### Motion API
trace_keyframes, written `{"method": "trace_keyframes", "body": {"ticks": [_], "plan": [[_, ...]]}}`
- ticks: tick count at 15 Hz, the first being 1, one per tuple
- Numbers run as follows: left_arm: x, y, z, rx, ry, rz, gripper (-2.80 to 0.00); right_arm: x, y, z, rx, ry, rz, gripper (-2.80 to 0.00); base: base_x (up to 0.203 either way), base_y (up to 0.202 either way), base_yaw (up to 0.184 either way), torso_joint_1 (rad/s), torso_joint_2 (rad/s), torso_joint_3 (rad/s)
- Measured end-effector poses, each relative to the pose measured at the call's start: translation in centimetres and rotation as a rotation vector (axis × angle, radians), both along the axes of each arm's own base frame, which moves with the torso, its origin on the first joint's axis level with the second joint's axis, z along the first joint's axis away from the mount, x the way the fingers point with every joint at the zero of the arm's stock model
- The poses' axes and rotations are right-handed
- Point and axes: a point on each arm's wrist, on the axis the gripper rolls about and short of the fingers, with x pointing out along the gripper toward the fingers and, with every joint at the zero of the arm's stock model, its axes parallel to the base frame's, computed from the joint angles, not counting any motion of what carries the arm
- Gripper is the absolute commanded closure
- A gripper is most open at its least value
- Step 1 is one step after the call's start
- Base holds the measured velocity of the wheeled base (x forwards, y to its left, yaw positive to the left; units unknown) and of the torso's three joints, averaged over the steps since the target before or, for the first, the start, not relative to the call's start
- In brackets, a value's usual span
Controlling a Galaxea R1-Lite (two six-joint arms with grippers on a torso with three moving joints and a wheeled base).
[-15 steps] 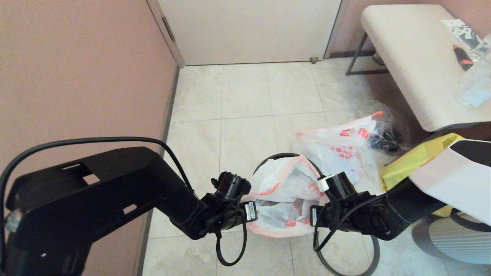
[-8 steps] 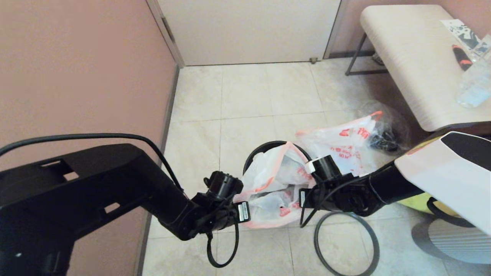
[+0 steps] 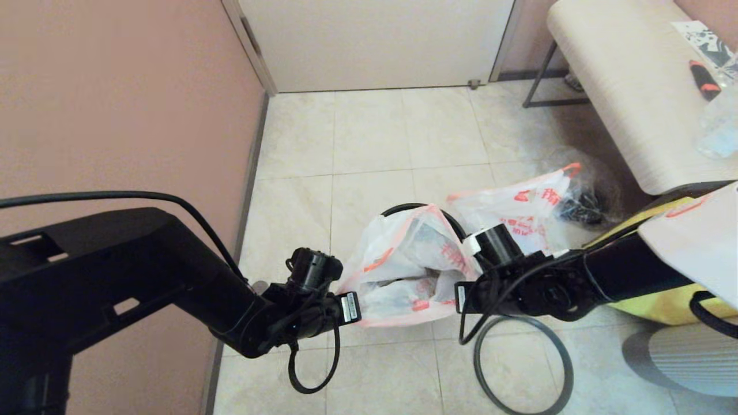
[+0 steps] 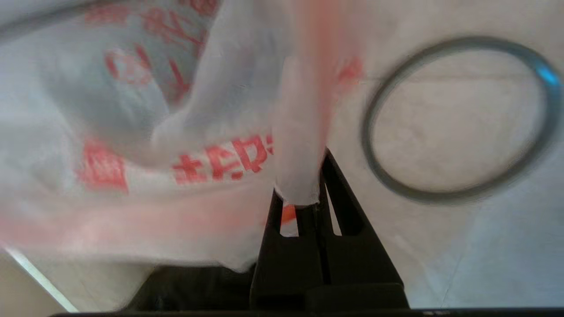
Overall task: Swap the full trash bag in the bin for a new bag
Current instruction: Put the new garbage bag on the trash can
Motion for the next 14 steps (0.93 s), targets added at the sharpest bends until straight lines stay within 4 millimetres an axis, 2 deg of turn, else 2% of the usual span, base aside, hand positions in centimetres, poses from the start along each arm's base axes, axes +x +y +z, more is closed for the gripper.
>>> {"method": "trace_keyframes", "body": {"ticks": [3,4,6,10,14], "plan": [[0.1,-0.1,0.1,-0.011,-0.015,-0.001,0.0,-1.8,-1.0,2.2,0.05,-0.055,0.015,0.0,0.0,0.0,0.0,0.0,0.0,0.0],[0.1,-0.1,-0.2,-0.008,-0.012,-0.001,0.0,-1.9,-1.2,2.5,0.058,-0.066,0.016,0.0,0.0,0.0,0.0,0.0,0.0,0.0],[0.3,-0.2,-0.5,-0.004,-0.011,-0.002,0.0,-1.6,-1.5,1.7,0.05,-0.053,0.005,0.0,0.0,0.0,0.0,0.0,0.0,0.0],[1.5,-0.7,-1.1,0.008,-0.028,0.019,0.0,0.8,-1.6,-1.8,0.016,-0.011,-0.03,0.0,0.0,0.0,0.0,0.0,0.0,0.0],[3.0,-1.4,-2.2,0.108,-0.083,0.074,0.0,5.5,-1.0,-3.7,0.011,-0.059,-0.044,0.0,0.0,0.0,0.0,0.0,0.0,0.0]]}}
